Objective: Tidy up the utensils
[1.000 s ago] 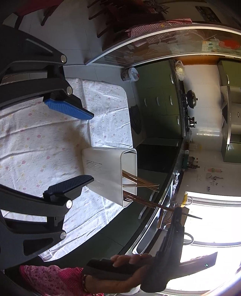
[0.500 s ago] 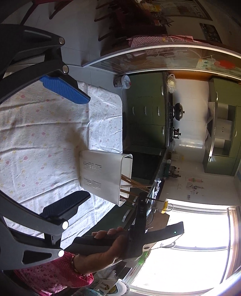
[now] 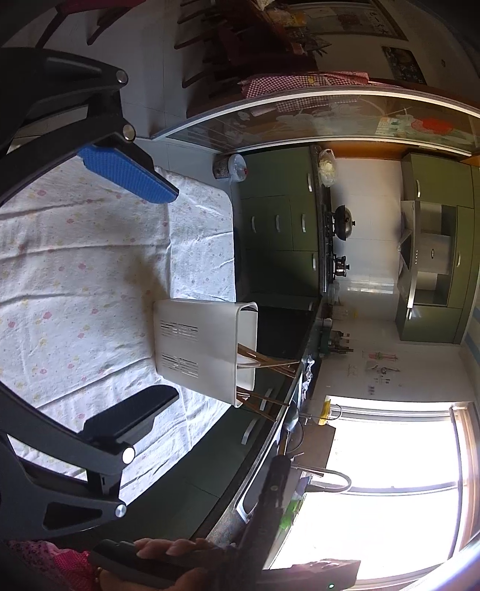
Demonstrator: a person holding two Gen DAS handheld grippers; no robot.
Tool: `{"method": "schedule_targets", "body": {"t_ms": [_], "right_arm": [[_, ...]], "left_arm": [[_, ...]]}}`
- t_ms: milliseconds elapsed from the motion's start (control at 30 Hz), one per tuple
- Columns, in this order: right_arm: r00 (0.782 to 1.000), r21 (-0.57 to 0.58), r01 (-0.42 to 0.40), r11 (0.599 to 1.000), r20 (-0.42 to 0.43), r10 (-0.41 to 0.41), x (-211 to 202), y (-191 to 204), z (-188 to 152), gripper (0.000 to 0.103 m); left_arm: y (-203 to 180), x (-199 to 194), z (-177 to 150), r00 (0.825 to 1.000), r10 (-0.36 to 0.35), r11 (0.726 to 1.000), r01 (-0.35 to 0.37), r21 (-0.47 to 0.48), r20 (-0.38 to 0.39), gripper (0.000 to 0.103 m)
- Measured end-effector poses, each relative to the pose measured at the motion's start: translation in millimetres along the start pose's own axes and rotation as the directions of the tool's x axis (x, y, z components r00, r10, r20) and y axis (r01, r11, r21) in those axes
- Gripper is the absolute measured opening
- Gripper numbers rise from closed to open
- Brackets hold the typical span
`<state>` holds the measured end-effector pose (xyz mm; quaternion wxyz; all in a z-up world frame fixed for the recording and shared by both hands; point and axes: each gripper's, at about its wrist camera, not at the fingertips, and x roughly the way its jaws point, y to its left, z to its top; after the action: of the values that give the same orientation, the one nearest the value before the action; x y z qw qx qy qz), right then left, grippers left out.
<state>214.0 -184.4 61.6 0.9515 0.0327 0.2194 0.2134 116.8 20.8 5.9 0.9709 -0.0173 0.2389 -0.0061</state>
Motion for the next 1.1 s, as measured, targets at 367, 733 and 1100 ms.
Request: {"method": "schedule_targets", "body": {"t_ms": [367,733,1100], "right_arm": [[0.999,0.000,0.025,1.000,0.021,-0.025,-60.1,3.8,-92.3,0.098],[0.995,-0.054,0.050,0.997,0.084,-0.046,-152.9,19.1,-128.0,0.098],[0.984,-0.008,0.079,0.997,0.162,-0.077,-226.5,20.3,-131.9,0.098]], "left_arm": [[-30.8,-6.4,-1.8,1.000,-0.009,0.999,0.008,0.042,0.030,0.094],[-34.6,-66.0,-16.5,0.996,0.010,0.998,-0.015,0.064,0.084,0.096],[-31.1,-109.8,-25.5,0.992,0.009,0.997,-0.019,0.077,0.127,0.096]]}}
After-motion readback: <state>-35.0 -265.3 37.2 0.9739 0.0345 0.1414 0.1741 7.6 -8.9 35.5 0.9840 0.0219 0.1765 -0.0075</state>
